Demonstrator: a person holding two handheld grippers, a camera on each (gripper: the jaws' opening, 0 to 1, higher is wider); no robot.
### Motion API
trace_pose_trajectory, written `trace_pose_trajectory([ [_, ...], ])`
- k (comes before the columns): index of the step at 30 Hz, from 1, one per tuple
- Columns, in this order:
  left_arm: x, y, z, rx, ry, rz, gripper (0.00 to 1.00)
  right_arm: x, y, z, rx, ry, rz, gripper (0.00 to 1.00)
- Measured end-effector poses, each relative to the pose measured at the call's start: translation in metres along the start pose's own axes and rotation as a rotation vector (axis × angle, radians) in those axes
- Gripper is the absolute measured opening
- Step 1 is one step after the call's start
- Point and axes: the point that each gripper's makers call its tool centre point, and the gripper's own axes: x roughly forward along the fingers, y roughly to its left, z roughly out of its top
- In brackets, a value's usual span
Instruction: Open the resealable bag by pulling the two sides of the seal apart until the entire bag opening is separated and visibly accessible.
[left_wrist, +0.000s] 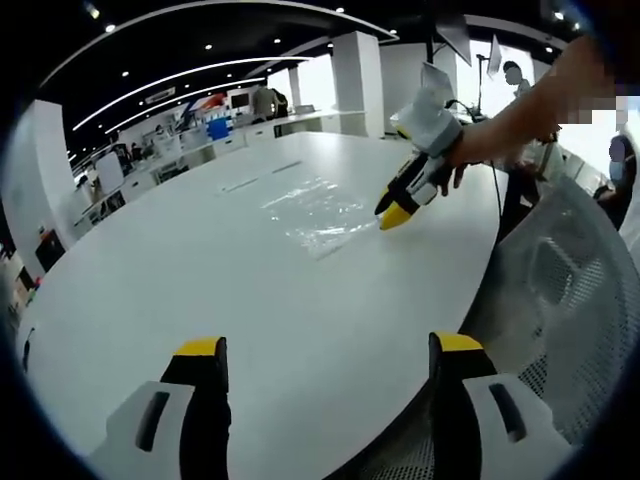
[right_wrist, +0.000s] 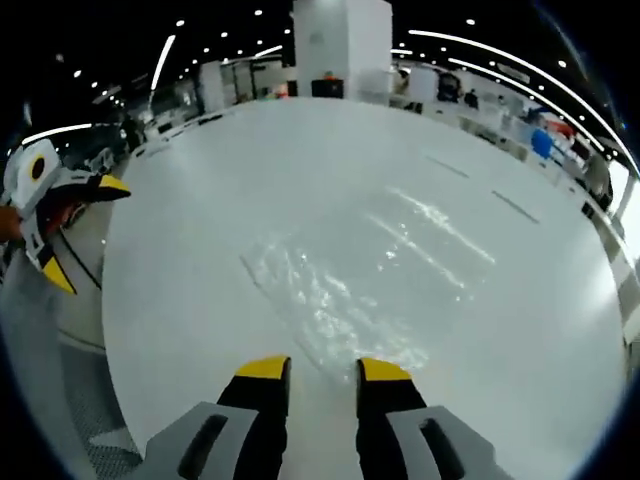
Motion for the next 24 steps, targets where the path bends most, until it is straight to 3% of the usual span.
trace_pose_trajectory([
  [4,0.000,0.002,0.000,0.002,0.000,0.008,0.81,0.003,-0.010,-0.002,-0.023,0.045,0.005,0.16],
  [5,0.000,0.001,-0.001,0.004,0.003,0.006,0.81,0.003,-0.012,-0.008,-0.044,0.082,0.011,0.14],
  [9,0.001,0.001,-0.002,0.005,0.008,0.002,0.80,0.003,-0.014,-0.010,-0.145,0.093,0.018,0.11],
  [17,0.000,0.001,0.000,0.010,0.002,0.005,0.79,0.002,-0.008,-0.011,-0.225,0.115,0.065,0.03],
  [24,0.000,0.002,-0.001,0.013,0.002,0.010,0.79,0.002,-0.009,-0.012,-0.245,0.123,0.077,0.00],
])
